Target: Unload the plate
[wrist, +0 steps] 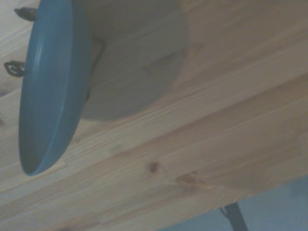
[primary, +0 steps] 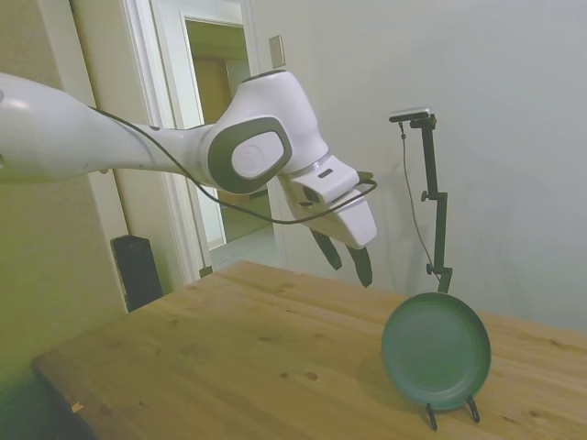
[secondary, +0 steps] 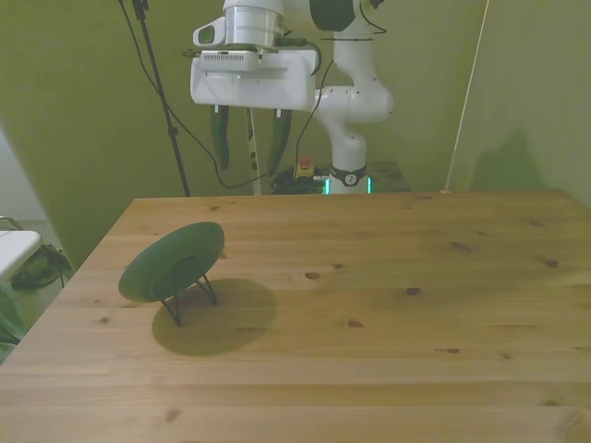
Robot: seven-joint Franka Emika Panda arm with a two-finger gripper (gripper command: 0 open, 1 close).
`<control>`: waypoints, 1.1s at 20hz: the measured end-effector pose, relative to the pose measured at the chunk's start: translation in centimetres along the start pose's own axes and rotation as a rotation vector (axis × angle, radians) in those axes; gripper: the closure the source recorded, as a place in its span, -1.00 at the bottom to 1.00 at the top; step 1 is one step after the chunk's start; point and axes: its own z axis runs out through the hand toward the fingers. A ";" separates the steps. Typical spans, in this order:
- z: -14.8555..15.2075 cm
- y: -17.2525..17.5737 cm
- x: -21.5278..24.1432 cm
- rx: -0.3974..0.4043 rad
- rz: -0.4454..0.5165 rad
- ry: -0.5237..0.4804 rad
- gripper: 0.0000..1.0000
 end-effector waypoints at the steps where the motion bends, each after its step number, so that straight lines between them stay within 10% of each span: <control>1: 0.0 0.1 1.1 0.013 0.022 -0.010 -1.00; 11: 2.8 4.5 7.6 0.152 -0.095 -0.147 -1.00; 22: 9.2 -0.1 4.2 0.183 -0.134 -0.134 -1.00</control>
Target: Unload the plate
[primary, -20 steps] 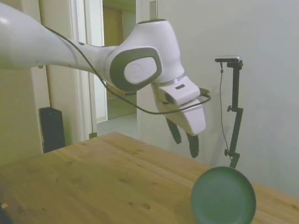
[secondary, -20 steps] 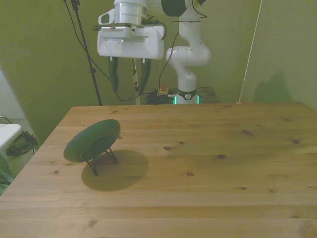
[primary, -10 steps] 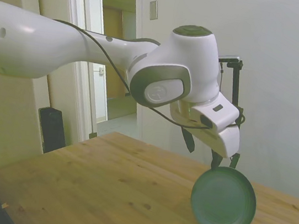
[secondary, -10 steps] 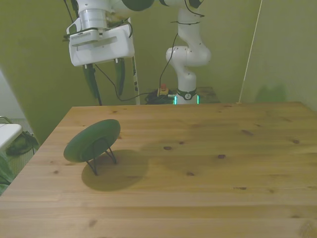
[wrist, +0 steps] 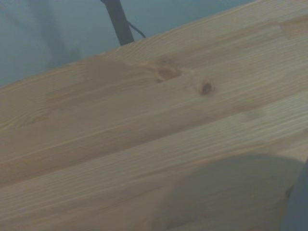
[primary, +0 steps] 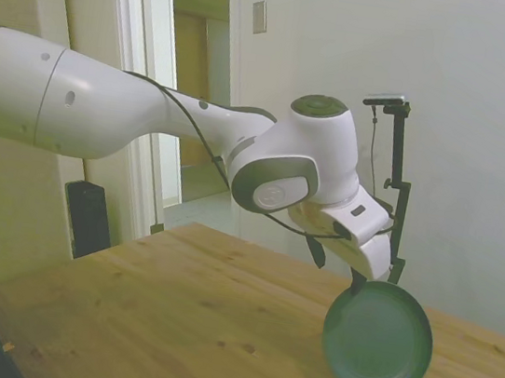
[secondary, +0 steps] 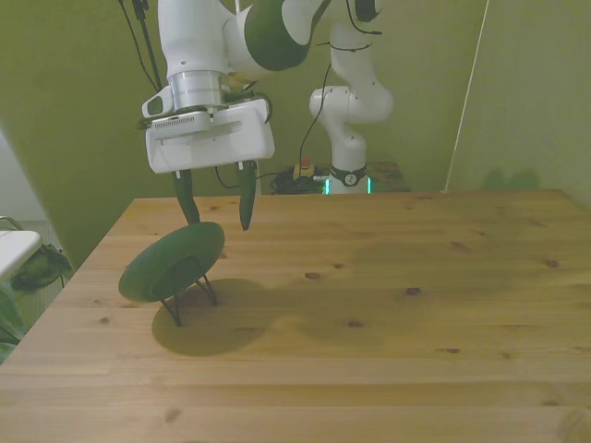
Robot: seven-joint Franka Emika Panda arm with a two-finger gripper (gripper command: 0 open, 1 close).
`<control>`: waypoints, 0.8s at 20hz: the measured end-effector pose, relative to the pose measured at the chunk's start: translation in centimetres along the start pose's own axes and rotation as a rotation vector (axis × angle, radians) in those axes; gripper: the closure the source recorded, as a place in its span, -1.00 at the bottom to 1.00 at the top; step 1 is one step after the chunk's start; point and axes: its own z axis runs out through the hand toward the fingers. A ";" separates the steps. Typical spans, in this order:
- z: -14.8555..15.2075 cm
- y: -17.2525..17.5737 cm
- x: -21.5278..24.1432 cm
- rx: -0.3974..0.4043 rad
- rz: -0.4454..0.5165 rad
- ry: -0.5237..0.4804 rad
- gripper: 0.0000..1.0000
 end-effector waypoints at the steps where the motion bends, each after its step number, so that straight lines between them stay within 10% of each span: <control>1: 0.1 0.0 -0.1 0.000 -0.002 -0.001 -1.00; 2: 0.3 0.1 -0.2 -0.002 -0.001 -0.001 1.00; 16: 2.1 2.8 2.3 -0.033 0.046 0.037 1.00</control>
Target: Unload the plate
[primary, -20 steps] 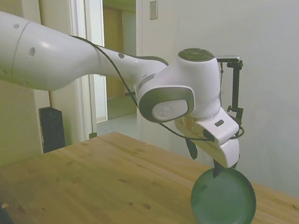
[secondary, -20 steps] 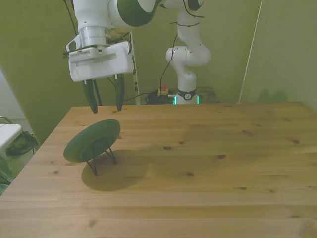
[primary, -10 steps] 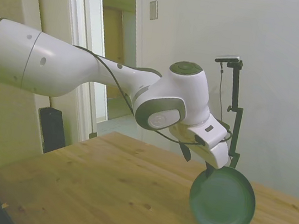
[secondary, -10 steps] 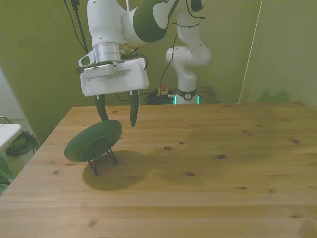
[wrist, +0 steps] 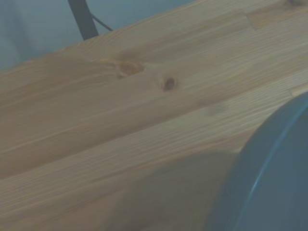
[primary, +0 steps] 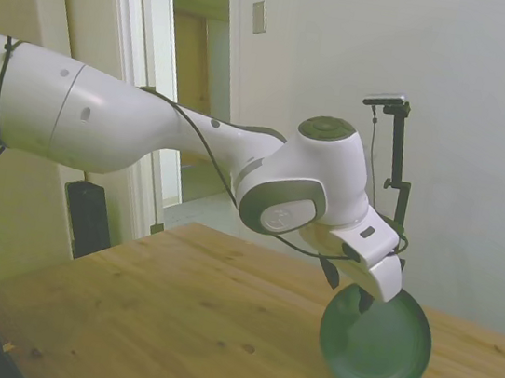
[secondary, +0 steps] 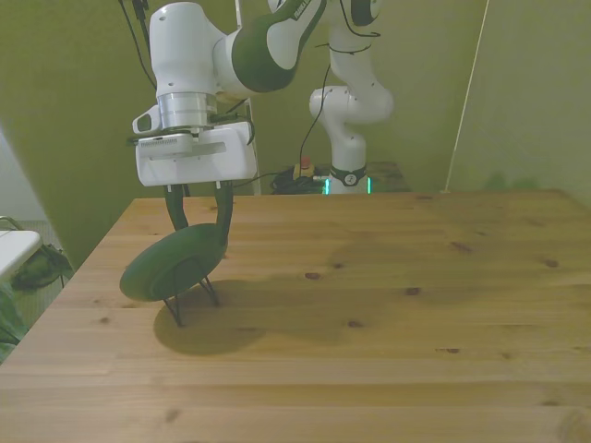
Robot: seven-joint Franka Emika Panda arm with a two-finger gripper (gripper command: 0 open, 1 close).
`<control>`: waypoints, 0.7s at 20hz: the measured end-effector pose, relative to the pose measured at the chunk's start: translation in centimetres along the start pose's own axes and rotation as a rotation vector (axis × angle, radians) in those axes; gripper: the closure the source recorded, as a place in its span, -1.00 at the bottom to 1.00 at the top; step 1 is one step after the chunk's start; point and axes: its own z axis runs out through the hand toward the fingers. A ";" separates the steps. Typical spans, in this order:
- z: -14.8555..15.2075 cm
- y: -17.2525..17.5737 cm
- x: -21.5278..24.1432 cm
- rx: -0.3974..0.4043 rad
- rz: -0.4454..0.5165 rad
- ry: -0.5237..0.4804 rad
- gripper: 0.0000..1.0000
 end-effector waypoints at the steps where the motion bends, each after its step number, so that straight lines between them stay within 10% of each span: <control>1: 0.1 0.0 0.1 -0.001 0.001 0.001 1.00; 14: 0.6 -1.5 -0.9 0.004 -0.004 -0.003 1.00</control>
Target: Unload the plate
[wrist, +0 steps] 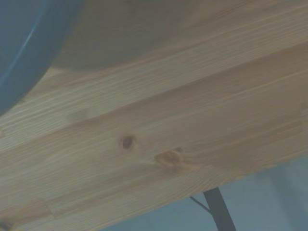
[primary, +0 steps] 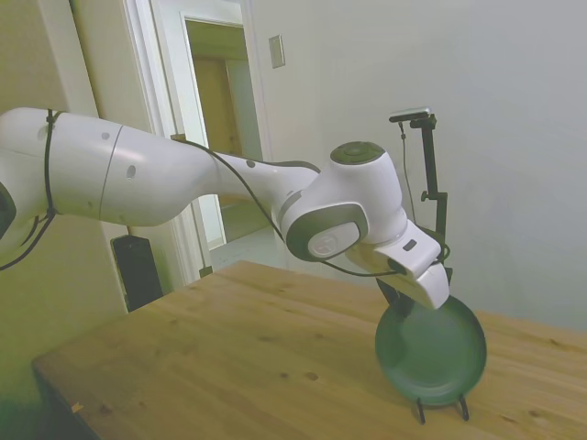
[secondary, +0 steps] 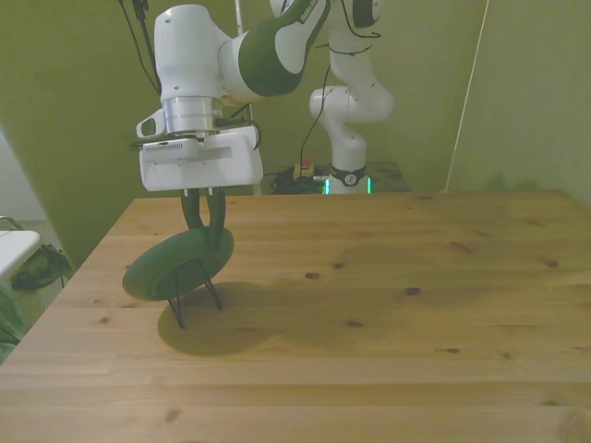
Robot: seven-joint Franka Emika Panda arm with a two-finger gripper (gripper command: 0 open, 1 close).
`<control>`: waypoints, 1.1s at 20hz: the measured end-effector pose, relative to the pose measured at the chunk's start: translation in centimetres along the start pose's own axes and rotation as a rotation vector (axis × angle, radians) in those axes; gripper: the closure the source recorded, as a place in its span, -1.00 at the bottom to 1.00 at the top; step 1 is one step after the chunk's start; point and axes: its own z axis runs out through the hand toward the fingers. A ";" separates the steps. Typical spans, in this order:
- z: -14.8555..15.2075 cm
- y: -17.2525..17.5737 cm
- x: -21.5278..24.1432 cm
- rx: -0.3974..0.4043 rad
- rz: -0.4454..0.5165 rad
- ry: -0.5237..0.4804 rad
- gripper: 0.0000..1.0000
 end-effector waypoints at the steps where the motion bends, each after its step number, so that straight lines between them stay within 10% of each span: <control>1: 0.0 0.0 0.0 0.000 0.000 0.000 1.00; 22: -5.5 -2.1 -1.1 0.040 0.001 0.058 1.00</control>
